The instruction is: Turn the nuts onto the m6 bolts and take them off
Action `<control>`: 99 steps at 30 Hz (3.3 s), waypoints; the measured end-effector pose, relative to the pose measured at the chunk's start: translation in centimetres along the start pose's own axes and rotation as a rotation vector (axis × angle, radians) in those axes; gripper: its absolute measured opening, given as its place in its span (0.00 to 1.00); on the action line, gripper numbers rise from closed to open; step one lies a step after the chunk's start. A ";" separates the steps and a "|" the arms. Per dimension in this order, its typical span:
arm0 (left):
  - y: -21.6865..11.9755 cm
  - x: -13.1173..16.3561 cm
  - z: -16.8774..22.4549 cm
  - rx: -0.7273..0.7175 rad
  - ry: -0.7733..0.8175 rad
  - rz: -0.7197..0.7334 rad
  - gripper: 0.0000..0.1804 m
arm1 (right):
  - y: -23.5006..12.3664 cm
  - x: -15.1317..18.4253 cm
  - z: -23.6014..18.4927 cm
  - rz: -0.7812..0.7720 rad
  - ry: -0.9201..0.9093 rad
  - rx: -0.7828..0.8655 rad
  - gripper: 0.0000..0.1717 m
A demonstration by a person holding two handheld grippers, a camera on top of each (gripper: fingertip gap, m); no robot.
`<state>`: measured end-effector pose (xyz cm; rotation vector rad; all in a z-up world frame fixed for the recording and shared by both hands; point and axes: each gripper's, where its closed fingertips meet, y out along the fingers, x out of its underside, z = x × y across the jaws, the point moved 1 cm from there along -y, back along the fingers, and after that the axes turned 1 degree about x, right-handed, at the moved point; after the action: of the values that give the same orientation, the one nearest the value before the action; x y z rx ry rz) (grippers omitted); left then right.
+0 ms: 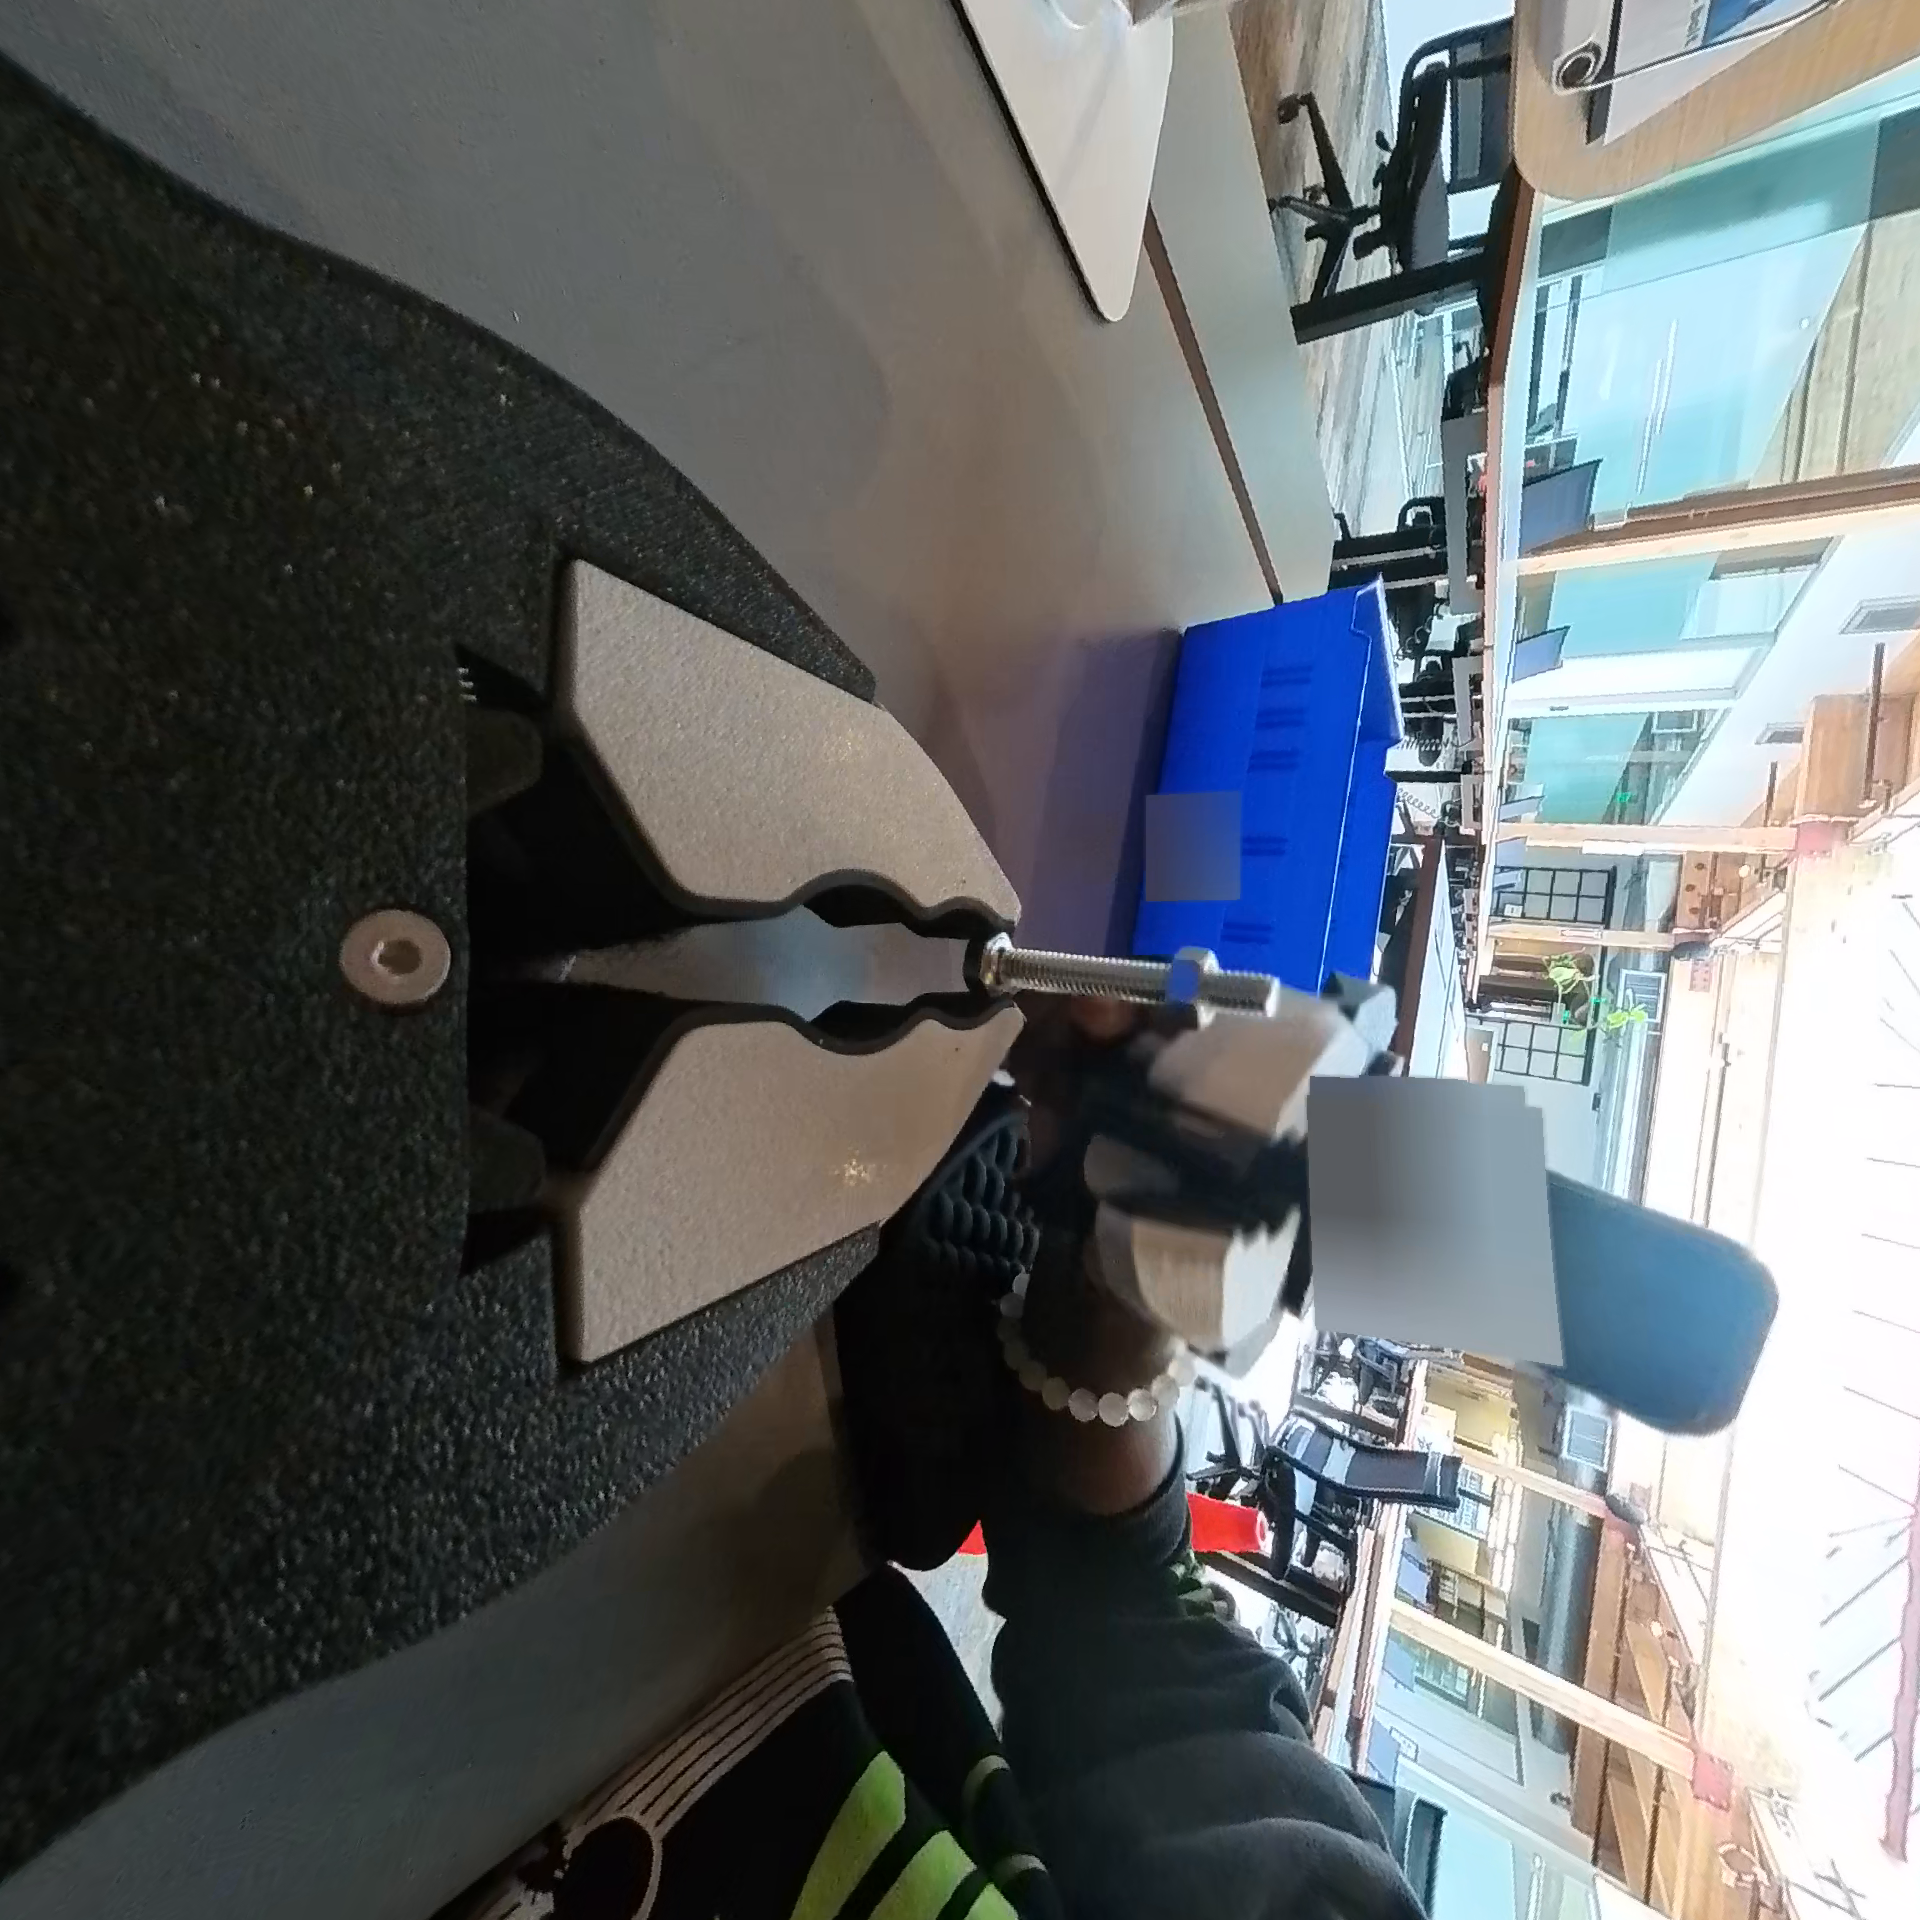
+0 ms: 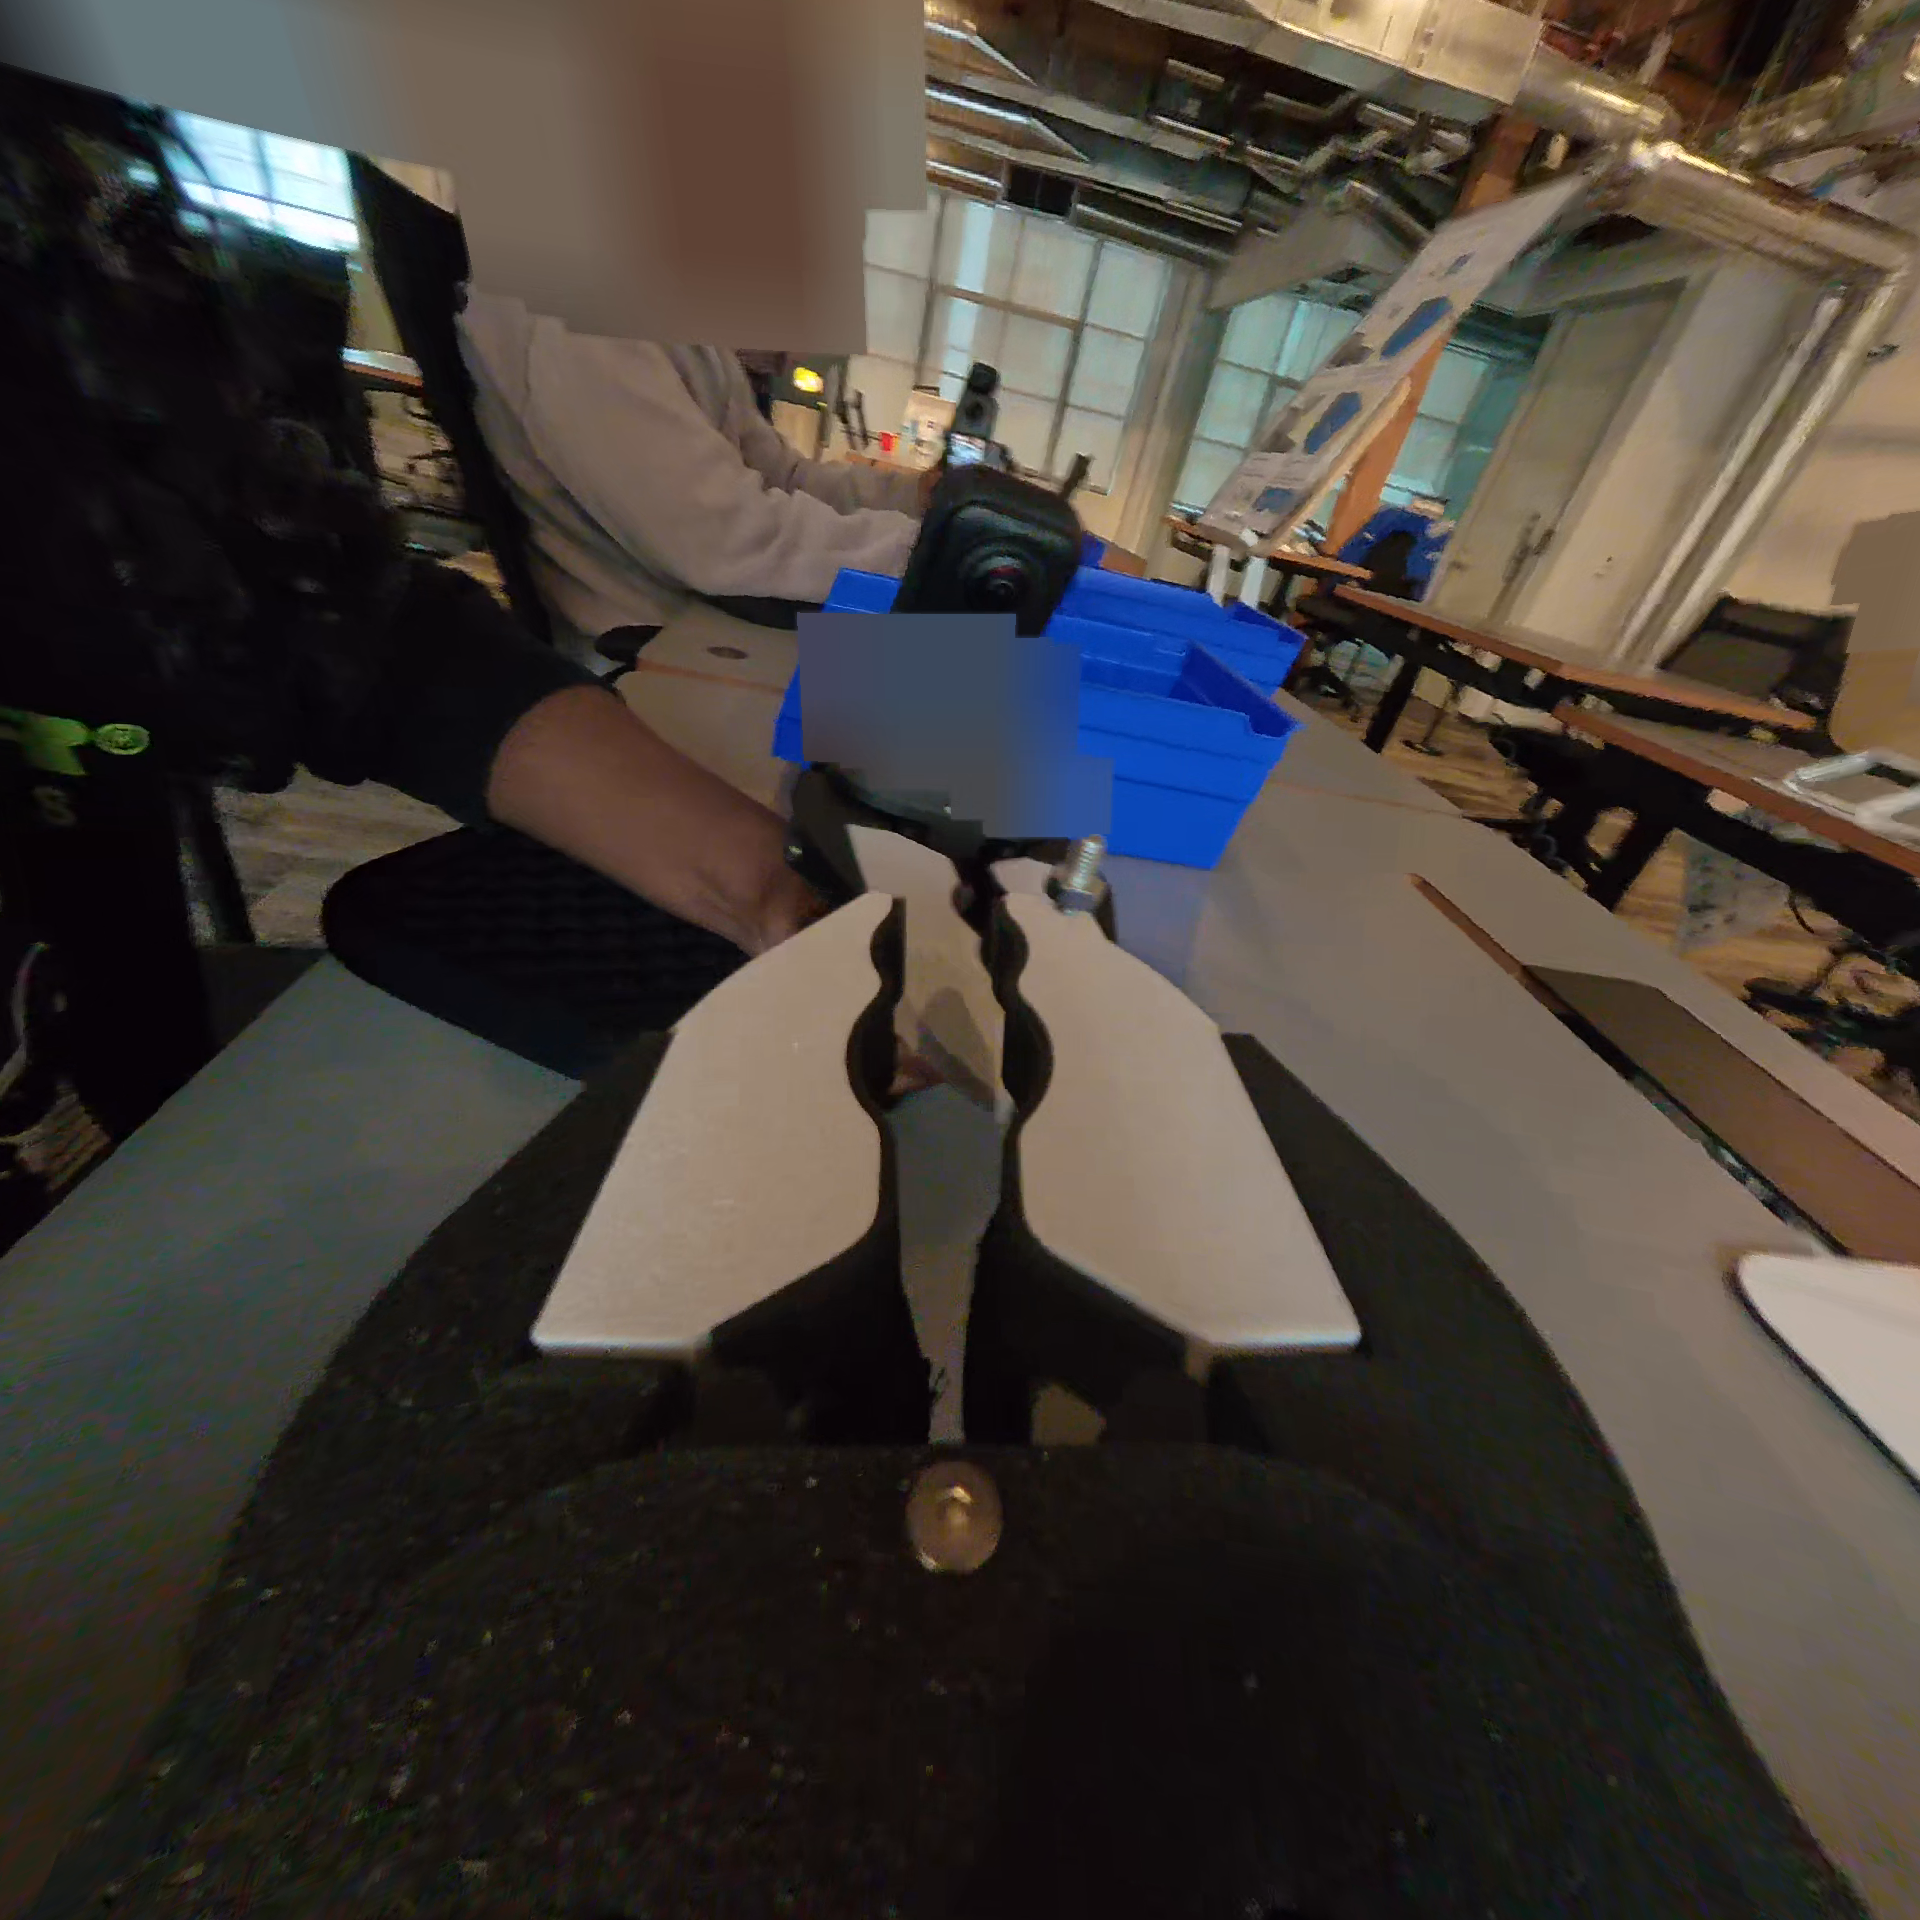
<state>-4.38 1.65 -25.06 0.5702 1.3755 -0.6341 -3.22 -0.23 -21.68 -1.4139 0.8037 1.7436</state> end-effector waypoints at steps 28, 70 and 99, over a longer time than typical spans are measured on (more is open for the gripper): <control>0.3 -0.3 -0.6 -0.065 0.006 0.022 0.42 | -5.3 -1.6 6.5 -0.170 0.129 0.314 0.03; 0.9 0.6 -1.2 -0.104 0.002 -0.063 0.73 | -36.0 15.7 18.6 -1.298 1.110 0.848 0.03; 0.6 0.6 -1.9 -0.146 -0.011 -0.067 0.73 | -32.3 2.2 19.7 -0.844 0.349 1.207 0.44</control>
<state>-5.26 3.38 -25.87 0.4048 1.4221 -0.5845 13.72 33.72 -20.54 -0.9197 0.9665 0.2028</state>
